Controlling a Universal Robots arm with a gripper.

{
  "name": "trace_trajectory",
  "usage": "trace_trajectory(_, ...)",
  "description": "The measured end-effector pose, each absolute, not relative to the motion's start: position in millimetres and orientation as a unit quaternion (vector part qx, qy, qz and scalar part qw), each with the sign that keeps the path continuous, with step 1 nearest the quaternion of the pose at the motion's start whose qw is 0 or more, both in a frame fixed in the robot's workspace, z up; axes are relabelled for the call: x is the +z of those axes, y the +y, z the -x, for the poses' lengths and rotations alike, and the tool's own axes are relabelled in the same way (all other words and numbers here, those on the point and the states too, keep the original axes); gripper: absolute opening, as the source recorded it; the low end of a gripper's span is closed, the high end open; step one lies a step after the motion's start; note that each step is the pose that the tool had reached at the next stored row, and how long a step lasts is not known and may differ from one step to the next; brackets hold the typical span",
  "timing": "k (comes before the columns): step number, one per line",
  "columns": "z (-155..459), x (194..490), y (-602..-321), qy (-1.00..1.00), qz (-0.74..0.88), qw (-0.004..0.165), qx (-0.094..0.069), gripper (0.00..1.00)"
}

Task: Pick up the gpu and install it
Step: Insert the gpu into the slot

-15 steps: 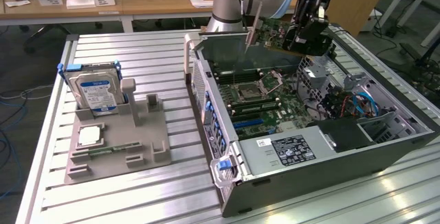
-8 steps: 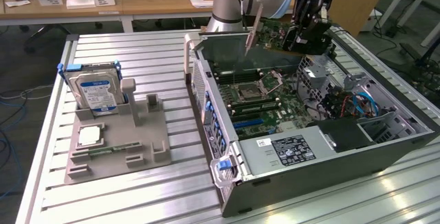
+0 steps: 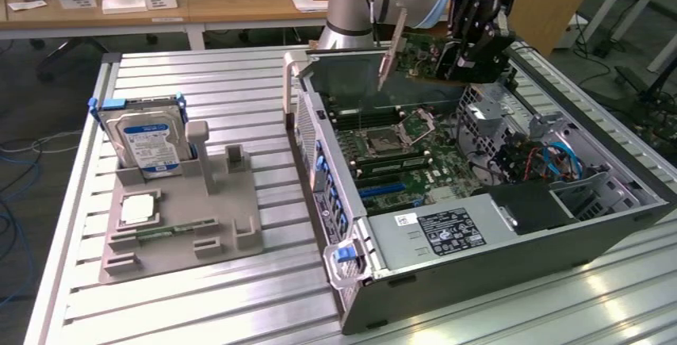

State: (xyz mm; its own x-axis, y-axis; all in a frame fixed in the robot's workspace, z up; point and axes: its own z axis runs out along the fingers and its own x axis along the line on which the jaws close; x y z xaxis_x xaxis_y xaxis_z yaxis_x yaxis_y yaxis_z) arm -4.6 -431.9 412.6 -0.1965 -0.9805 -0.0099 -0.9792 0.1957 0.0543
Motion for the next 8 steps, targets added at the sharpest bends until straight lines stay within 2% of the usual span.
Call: trace_trajectory(8, 4.6, 412.4, -432.4, -0.743, -0.668, 0.014, -0.023, 0.28)
